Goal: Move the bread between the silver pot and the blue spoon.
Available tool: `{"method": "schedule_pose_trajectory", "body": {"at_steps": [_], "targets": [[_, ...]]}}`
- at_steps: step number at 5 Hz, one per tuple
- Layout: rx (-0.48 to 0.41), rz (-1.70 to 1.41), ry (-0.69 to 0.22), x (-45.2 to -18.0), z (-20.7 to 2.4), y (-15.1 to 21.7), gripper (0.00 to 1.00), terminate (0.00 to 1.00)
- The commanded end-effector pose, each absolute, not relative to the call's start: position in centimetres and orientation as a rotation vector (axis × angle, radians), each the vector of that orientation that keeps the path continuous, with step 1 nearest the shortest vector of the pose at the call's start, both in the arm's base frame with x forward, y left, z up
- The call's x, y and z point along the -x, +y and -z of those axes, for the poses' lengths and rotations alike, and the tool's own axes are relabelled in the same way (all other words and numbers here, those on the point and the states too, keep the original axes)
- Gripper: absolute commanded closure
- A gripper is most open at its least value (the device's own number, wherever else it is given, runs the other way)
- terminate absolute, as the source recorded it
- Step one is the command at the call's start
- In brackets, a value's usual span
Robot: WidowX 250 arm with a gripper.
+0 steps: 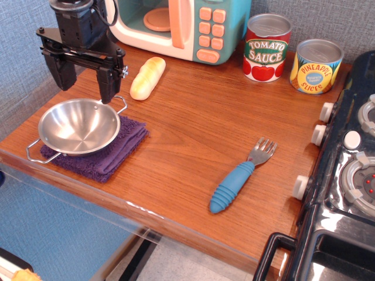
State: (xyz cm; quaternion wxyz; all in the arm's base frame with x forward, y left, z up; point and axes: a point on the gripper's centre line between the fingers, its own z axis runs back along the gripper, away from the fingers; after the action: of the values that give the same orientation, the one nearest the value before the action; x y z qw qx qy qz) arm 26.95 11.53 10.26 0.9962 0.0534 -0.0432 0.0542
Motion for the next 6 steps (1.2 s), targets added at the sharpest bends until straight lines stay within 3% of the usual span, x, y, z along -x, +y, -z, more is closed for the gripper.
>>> {"method": "schedule_pose_trajectory", "body": {"at_steps": [1, 4, 6], "targets": [[-0.107, -0.109, -0.087, -26.9, -10.3, 11.5, 0.00, 0.00], [-0.092, -0.266, -0.173, -35.5, -12.1, 13.2, 0.00, 0.00], [-0.122, -0.305, -0.067, -39.9, -7.7, 13.6, 0.00, 0.00]]}}
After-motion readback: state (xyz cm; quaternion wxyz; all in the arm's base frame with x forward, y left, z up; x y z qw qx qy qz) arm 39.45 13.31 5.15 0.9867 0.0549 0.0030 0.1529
